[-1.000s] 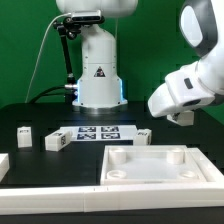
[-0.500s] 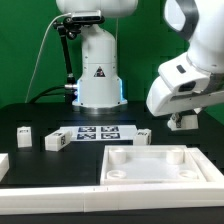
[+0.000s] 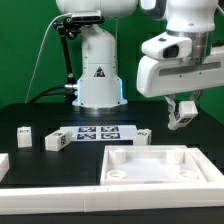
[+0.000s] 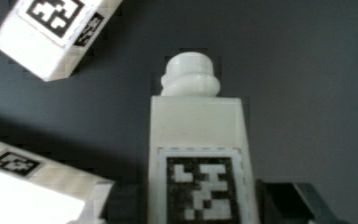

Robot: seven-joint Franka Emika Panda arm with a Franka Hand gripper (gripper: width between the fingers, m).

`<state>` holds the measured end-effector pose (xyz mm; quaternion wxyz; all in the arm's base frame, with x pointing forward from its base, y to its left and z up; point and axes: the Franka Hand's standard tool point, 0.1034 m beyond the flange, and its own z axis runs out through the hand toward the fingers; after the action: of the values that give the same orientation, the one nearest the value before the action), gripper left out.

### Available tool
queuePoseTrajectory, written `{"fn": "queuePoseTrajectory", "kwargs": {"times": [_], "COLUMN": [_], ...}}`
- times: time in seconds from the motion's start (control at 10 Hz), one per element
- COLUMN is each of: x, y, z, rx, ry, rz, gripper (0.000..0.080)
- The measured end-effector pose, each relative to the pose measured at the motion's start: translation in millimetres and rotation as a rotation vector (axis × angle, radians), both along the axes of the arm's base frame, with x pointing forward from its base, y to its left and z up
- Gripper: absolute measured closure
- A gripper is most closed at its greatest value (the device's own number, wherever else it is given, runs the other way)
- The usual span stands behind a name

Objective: Assemble one leg

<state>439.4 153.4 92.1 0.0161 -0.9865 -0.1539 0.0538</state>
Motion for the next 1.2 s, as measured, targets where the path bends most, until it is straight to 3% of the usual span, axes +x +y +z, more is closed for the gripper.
{"fn": "queuePoseTrajectory", "kwargs": {"times": [0.2, 0.5, 0.7, 0.9, 1.0, 1.2], "x": [11.9, 10.0, 14.7, 38.1, 44.6, 49.4], "y": [-1.1, -1.6, -3.4, -11.4, -13.7, -16.5], "z": [11.3, 8.6, 9.1, 18.3, 16.4, 21.0], "rx": [0.051, 0.107, 0.102, 0.103, 0.102, 0.134], "ry": [-0.18, -0.363, -0.36, -0.394, -0.388, -0.556], "rz": [0.007, -0.001, 0.027, 0.054, 0.054, 0.057], "gripper": [0.0509, 0.0509, 0.0509, 0.0509, 0.0509, 0.0509]}}
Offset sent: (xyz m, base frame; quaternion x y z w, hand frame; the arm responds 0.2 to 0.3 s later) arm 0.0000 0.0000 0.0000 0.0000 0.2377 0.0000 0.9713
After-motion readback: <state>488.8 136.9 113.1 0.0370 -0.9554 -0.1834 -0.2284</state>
